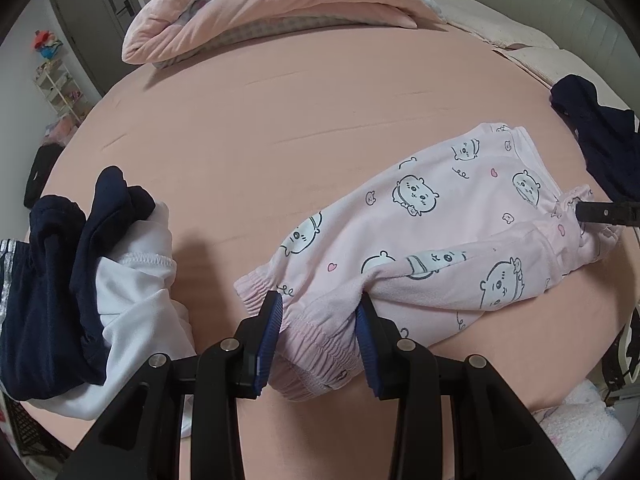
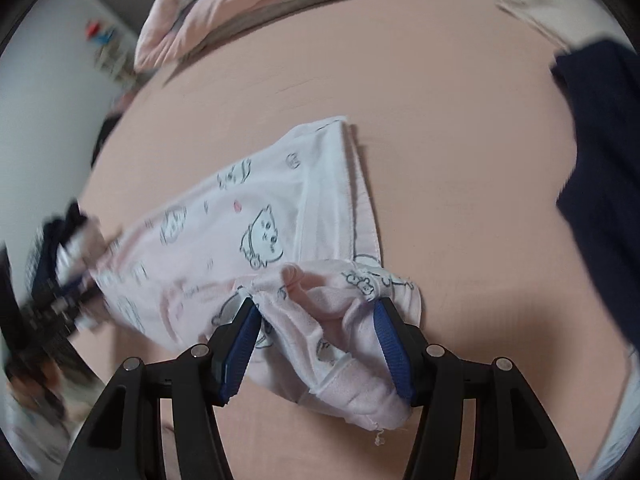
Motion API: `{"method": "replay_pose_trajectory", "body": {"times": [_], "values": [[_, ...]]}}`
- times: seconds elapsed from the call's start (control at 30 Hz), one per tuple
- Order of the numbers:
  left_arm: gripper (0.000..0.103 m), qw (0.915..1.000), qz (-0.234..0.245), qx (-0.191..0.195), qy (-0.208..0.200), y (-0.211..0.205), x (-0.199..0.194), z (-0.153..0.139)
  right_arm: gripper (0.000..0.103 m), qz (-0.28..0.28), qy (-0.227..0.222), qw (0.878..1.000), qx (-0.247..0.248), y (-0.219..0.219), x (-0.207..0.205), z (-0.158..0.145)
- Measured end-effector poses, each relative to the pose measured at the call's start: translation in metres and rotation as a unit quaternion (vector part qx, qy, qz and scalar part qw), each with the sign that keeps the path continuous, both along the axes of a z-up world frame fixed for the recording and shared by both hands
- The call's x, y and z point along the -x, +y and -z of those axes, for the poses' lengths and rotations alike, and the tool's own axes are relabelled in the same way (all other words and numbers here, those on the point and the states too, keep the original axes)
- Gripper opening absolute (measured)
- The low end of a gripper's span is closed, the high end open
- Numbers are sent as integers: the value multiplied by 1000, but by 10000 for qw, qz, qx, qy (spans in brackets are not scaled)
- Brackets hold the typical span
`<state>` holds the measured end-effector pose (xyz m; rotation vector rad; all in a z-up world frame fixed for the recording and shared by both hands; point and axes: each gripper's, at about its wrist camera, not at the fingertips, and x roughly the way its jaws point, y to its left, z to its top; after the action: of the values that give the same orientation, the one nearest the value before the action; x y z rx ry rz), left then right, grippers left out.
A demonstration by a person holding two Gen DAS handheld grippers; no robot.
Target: Fold clothes
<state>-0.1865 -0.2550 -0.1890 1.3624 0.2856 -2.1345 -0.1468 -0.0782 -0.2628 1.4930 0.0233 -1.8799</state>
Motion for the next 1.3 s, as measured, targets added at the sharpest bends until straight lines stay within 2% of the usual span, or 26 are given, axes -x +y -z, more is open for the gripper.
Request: {"method": "replay_pose_trajectory", "body": {"times": [0.1, 0.17, 0.23, 0.33, 0.53, 0.8, 0.83, 0.9, 1.3], "values": [[33, 10000, -37, -27, 18, 0, -1, 0, 53, 89, 92, 9999, -15, 0, -3, 2], [33, 10000, -66, -43, 39, 0, -1, 0, 26, 7, 301, 9995, -117, -3, -10, 0], [33, 9999, -90, -50, 47, 0, -1, 0, 13, -157, 524, 9984, -158, -6, -19, -4], [33, 9997, -146, -124, 119, -2, -3, -1, 12, -224, 716, 9969, -219, -9, -25, -9], [33, 9989, -269, -221, 301, -7, -7, -11, 12, 10, 631, 9979, 110, -8, -13, -24], [33, 9978, -391, -306, 429, -16, -8, -18, 12, -321, 1219, 9920, 94, -28, -13, -54], [32, 9978, -385, -304, 449, -16, -9, -18, 12, -346, 1279, 9912, 73, -31, -13, -56], [21, 9977, -352, -309, 488, -17, -9, -19, 11, -386, 1348, 9901, 60, -35, -12, -58], [19, 9981, -271, -234, 508, -25, -2, -24, 10, -466, 1658, 9850, 138, -50, 7, -80]]}}
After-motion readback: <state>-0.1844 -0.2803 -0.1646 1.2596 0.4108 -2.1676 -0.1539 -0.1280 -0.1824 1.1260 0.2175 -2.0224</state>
